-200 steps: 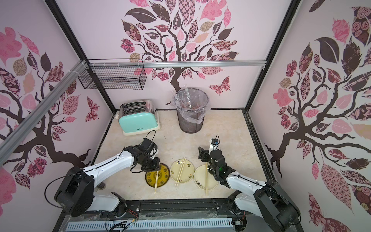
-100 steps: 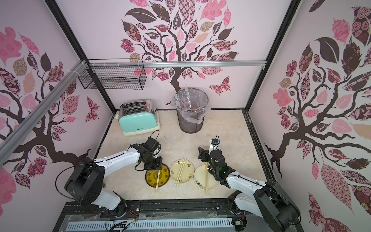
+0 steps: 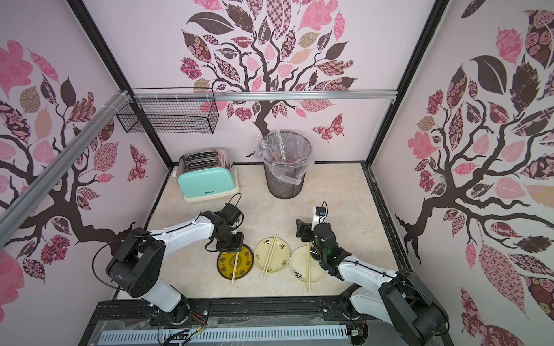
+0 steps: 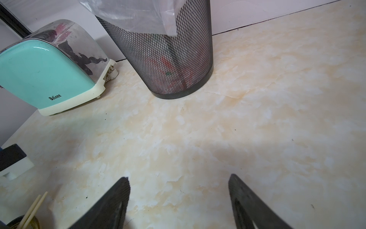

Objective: Remove the packaging of disposable chopsticks
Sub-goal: Place the disposable chopsticks on the plate.

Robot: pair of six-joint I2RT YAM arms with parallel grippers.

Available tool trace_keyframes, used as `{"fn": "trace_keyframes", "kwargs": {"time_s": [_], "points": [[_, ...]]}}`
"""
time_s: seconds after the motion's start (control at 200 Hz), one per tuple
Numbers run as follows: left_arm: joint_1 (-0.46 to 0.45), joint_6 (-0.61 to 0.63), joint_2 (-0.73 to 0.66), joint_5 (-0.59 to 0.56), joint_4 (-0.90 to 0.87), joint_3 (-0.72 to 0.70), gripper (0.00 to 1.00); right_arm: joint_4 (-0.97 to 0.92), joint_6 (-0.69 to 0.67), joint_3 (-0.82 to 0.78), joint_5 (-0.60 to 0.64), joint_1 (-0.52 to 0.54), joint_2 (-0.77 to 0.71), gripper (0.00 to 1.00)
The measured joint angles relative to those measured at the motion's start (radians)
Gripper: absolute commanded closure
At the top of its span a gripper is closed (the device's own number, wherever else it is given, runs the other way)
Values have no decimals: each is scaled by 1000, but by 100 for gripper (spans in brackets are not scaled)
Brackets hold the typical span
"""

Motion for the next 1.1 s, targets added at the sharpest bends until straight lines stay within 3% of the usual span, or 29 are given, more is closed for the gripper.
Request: {"fn": "trace_keyframes", "kwargs": {"time_s": [0.525,0.935,1.101], "points": [[-29,-24,56,-59,-44,66,97,-3,0,9,-11,0,8,19],[-32,-34,51,-110,-48,35,81,-6,-4,9,-17,0,-19,17],[-34,-34,47,-115,-45,31,79,-6,-3,9,-21,0,-18,16]]}}
